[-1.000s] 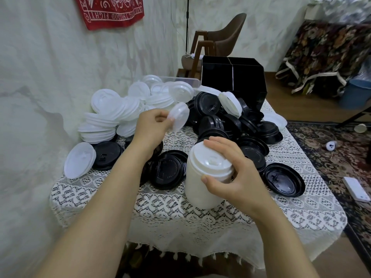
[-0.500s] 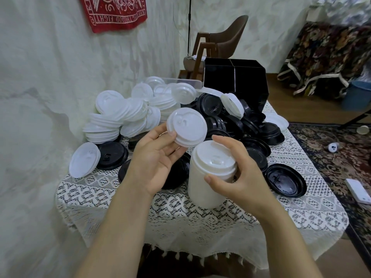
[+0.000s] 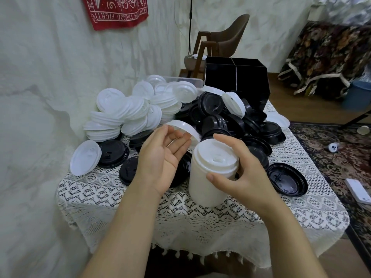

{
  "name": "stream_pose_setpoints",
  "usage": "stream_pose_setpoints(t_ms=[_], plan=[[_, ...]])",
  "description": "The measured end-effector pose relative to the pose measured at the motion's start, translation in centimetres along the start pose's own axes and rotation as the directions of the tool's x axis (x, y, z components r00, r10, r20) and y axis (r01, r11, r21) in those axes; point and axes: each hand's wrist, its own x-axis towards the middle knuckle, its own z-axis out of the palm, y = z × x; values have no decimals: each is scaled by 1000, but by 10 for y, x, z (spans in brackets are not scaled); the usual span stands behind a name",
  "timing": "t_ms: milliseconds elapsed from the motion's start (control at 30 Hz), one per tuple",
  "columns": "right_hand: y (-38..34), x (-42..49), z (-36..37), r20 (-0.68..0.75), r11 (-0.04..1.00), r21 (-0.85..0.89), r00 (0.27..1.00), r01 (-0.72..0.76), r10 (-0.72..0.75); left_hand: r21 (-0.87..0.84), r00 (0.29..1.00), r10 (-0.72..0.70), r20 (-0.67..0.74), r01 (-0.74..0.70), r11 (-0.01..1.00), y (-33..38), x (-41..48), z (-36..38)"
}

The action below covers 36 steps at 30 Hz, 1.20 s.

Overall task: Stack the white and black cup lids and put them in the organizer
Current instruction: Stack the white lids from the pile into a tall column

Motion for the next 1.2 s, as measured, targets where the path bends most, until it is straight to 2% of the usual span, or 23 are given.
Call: stream_pose_setpoints(t_ms=[167, 300, 467, 767, 1000, 1200], plan=[[0, 0, 0, 3, 1000, -1, 1000, -4, 4, -43, 998, -48, -33, 46, 998, 4, 2, -4], [0, 0, 0, 4, 1000, -10, 1000, -6, 6, 64, 997, -18, -71, 23, 998, 0, 2, -2], [0, 0, 0, 7, 1000, -20, 1000, 1, 0, 64, 999, -22, -29, 24, 998, 1, -1, -3], [-1, 0, -2, 12, 999, -48, 1000, -3, 3, 82, 986, 111, 124, -122, 989, 3, -9, 0], [-3, 0, -5, 17, 999, -46, 1000, 2, -1, -37, 986, 155, 56, -153, 988, -1, -14, 7], [-3, 1, -6, 10, 998, -59, 1000, -18, 18, 15, 983, 164, 85, -166, 986, 3, -19, 9]])
